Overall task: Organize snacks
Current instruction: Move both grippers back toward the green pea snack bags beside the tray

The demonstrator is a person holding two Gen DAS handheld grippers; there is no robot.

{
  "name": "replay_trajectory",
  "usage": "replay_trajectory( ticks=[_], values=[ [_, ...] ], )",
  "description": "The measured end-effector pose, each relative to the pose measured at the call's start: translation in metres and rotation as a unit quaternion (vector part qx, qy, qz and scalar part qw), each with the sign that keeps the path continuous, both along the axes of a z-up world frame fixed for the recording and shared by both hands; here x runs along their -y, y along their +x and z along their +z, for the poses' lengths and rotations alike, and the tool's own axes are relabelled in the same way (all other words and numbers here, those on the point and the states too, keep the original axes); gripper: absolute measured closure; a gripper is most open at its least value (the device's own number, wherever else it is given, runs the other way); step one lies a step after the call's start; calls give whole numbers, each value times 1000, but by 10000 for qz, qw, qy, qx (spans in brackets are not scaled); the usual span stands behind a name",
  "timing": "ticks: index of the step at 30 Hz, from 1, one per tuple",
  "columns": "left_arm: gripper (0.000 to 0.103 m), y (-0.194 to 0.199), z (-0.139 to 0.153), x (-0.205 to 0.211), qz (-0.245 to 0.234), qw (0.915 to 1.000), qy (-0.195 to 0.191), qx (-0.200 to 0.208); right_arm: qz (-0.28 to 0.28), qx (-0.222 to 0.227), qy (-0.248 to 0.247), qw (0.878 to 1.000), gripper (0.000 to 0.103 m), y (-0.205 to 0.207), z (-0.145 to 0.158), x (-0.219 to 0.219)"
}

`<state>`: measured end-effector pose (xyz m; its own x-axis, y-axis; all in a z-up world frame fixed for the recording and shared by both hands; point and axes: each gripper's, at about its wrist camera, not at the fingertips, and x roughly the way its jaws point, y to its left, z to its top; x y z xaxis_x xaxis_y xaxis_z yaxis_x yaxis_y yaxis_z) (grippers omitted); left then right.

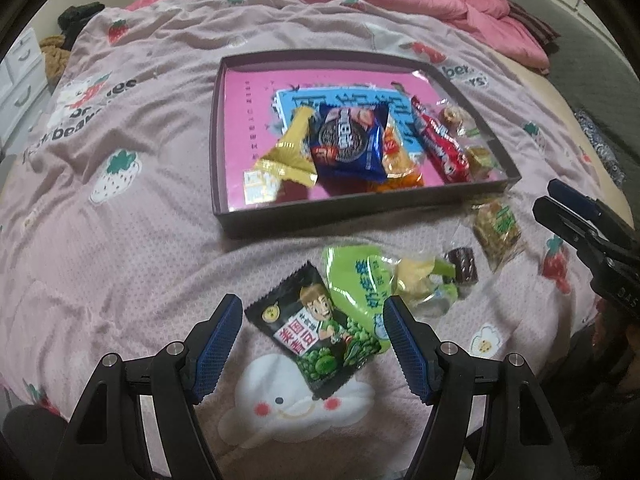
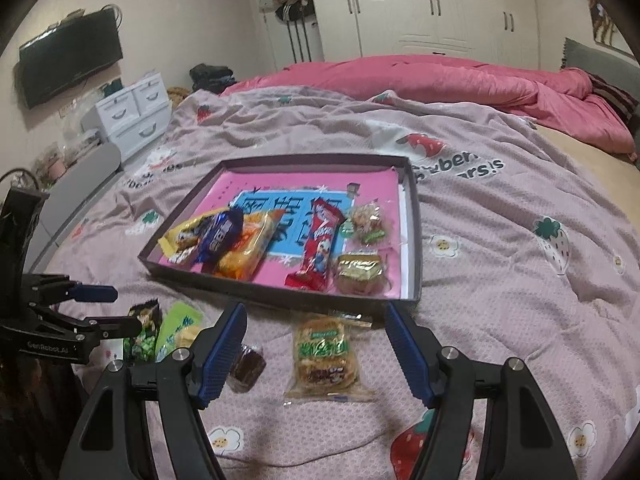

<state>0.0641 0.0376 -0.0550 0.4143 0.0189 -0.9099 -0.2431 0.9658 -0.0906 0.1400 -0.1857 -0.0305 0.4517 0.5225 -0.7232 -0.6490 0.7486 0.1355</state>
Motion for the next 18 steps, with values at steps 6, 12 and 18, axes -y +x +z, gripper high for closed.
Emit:
replay_trajectory(
  ticks=[6, 12, 18],
  values=[
    [28, -2, -5, 1, 38, 9999, 6, -103, 418, -7, -142, 9990, 32, -14, -4, -10],
    [28, -4, -9, 1, 47, 9999, -31, -160, 854, 41, -371, 9957, 32, -29, -10, -24],
    [28, -5, -16, 0, 74, 9996, -93, -245, 1123, 75, -661, 9914, 32, -37, -20, -33]
  ],
)
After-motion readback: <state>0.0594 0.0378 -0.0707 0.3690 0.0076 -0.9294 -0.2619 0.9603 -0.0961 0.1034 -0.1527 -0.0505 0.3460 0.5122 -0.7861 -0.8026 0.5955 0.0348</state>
